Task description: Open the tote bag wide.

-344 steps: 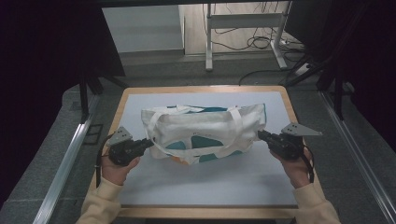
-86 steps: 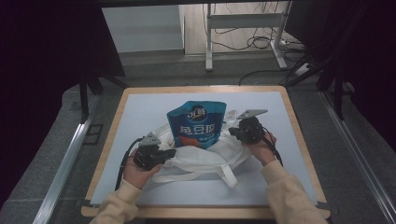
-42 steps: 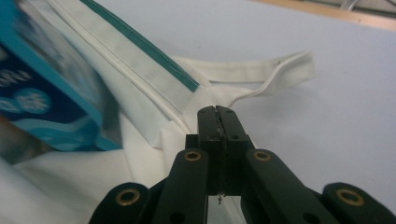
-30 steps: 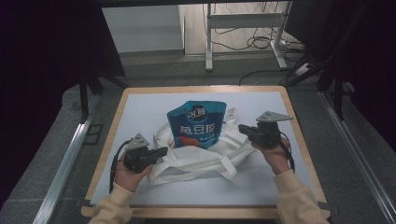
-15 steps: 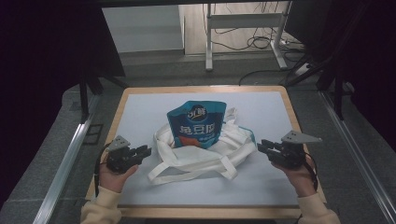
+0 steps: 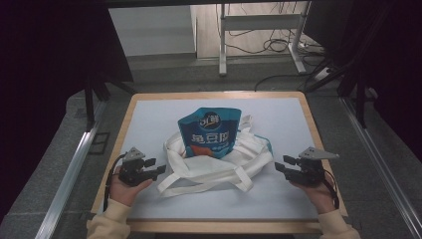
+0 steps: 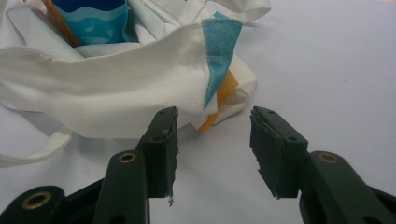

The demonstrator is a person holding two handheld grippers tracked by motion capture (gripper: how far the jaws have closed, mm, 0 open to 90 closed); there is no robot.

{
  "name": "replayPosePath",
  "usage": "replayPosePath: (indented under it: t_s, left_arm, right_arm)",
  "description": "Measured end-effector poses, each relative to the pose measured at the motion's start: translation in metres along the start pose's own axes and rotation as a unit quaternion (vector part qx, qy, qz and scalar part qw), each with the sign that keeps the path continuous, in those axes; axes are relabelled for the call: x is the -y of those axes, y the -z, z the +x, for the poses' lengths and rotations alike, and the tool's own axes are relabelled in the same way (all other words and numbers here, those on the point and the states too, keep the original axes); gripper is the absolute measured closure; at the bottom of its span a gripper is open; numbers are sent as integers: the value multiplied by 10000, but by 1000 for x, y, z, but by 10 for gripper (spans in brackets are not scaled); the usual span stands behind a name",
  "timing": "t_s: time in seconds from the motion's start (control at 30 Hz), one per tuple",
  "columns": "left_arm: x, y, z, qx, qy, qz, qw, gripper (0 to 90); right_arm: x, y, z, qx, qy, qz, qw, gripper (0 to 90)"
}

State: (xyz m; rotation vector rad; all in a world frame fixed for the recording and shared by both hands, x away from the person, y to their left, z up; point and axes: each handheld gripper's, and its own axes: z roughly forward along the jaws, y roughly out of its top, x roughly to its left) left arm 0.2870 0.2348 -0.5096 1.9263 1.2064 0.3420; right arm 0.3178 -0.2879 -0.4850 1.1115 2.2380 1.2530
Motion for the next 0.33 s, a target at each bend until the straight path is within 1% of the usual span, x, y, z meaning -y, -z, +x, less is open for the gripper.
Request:
replayPosePath:
  t_s: [0.23,0.27,0.33]
  left_arm:
    - [0,-2,1,-55,-10,7,10000,417]
    - [1,-3,1,-77,-12,20,10000,394]
    - [1,-5,3,-153,-31,62,9999,381]
  right_arm:
    - [1,-4,0,62,-34,45,10000,463]
    - [1,-4,0,104,-43,27,9999,443]
    - [1,-4,0,135,-50,17,9999,431]
